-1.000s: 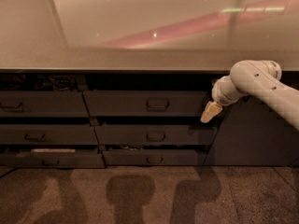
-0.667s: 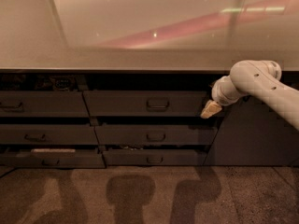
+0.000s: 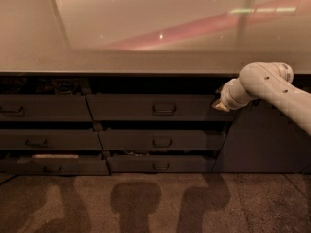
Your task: Open top drawer
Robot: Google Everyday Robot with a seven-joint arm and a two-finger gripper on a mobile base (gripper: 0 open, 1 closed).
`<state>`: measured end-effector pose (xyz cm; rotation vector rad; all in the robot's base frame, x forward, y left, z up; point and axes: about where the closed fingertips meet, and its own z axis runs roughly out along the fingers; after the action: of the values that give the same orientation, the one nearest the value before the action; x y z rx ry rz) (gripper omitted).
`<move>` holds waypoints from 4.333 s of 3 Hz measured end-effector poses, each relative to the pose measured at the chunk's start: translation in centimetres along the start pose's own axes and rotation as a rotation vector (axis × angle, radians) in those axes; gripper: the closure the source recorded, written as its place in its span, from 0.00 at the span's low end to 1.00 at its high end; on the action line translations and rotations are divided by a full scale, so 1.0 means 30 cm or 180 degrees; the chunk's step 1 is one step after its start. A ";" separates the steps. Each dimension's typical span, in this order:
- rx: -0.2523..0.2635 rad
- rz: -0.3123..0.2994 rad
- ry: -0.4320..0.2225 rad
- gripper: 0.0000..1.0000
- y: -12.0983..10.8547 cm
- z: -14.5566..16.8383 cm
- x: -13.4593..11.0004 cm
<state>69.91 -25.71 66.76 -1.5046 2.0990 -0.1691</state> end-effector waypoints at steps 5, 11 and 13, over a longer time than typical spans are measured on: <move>-0.0023 -0.0018 -0.0004 1.00 0.005 0.004 0.004; 0.0157 -0.0340 -0.0066 0.58 0.502 -0.031 0.218; 0.0334 -0.0139 0.0124 0.11 0.244 -0.095 0.146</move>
Offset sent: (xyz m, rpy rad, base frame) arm 0.0000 0.0000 0.0000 0.0000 0.0000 0.0000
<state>61.36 -27.58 64.65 -1.4965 2.0550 -0.3222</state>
